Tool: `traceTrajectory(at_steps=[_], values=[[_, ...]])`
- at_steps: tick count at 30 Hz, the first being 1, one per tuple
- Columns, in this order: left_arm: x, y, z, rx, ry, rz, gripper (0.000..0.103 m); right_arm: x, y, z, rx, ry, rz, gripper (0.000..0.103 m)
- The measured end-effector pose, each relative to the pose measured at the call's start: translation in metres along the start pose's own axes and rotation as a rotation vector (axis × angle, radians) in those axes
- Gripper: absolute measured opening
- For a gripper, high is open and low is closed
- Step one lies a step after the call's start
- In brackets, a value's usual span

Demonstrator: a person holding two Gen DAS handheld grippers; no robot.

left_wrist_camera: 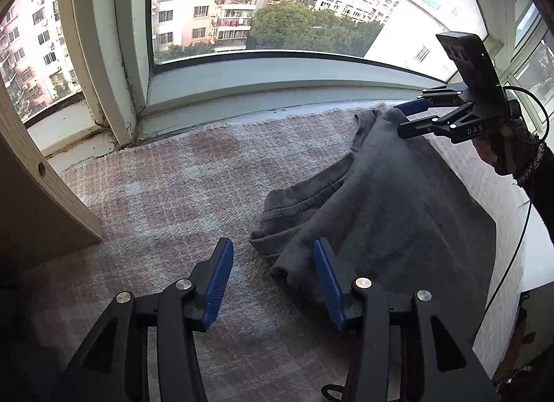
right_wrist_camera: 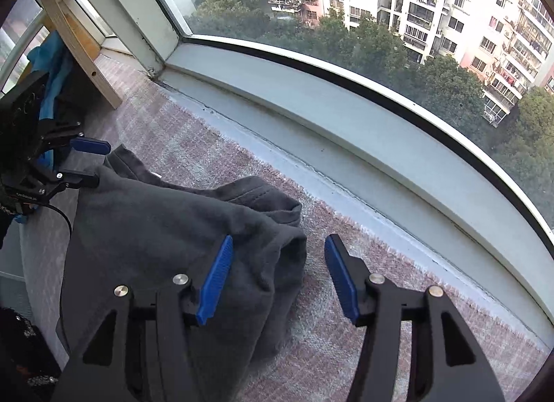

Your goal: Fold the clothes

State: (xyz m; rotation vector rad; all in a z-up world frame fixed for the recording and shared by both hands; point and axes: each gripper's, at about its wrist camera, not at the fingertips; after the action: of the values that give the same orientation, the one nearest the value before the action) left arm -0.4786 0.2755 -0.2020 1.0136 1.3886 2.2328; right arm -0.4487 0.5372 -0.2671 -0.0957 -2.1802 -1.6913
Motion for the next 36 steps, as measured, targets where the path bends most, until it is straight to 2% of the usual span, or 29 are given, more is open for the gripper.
traceTrajectory(at_steps=[8,10,12,13,17,22,26,28,30,31,36], values=[[0.003,-0.016,0.02,0.028,-0.109,-0.012,0.049,0.003,-0.002,-0.002,0.028,0.072,0.028,0.057],[0.003,-0.017,0.025,0.034,-0.133,-0.01,0.046,0.004,-0.002,-0.002,0.037,0.08,0.022,0.057],[0.003,-0.017,0.029,0.02,-0.147,-0.011,0.036,0.007,-0.004,-0.003,0.04,0.088,0.004,0.057],[0.003,-0.017,0.03,0.021,-0.154,-0.009,0.034,0.009,-0.005,-0.004,0.036,0.095,-0.01,0.057],[0.001,-0.015,0.041,0.054,-0.229,0.008,0.025,0.016,-0.008,-0.01,0.014,0.136,-0.068,0.057],[-0.003,-0.014,0.047,0.083,-0.265,0.029,0.023,0.018,-0.011,-0.025,-0.053,0.229,-0.102,0.057],[-0.003,-0.013,0.045,0.079,-0.259,0.034,0.024,0.021,-0.013,-0.016,0.004,0.172,-0.097,0.058],[-0.003,-0.013,0.045,0.081,-0.266,0.034,0.024,0.02,-0.012,-0.017,0.009,0.18,-0.082,0.054],[-0.002,-0.014,0.044,0.078,-0.265,0.033,0.024,0.019,-0.011,-0.021,0.02,0.21,-0.079,0.038],[-0.002,-0.014,0.044,0.076,-0.266,0.033,0.024,0.019,-0.01,-0.02,0.03,0.201,-0.082,0.034],[-0.004,-0.012,0.042,0.071,-0.254,0.038,0.023,0.02,-0.004,-0.021,0.006,0.197,-0.092,0.029]])
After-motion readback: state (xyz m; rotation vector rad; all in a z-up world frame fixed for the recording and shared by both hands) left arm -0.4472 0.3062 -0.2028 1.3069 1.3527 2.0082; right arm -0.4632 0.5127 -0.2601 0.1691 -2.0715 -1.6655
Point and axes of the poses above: each gripper's, at about its wrist camera, not at the fingertips, and y roughly against the way its jaws point, z to its right, x to its top
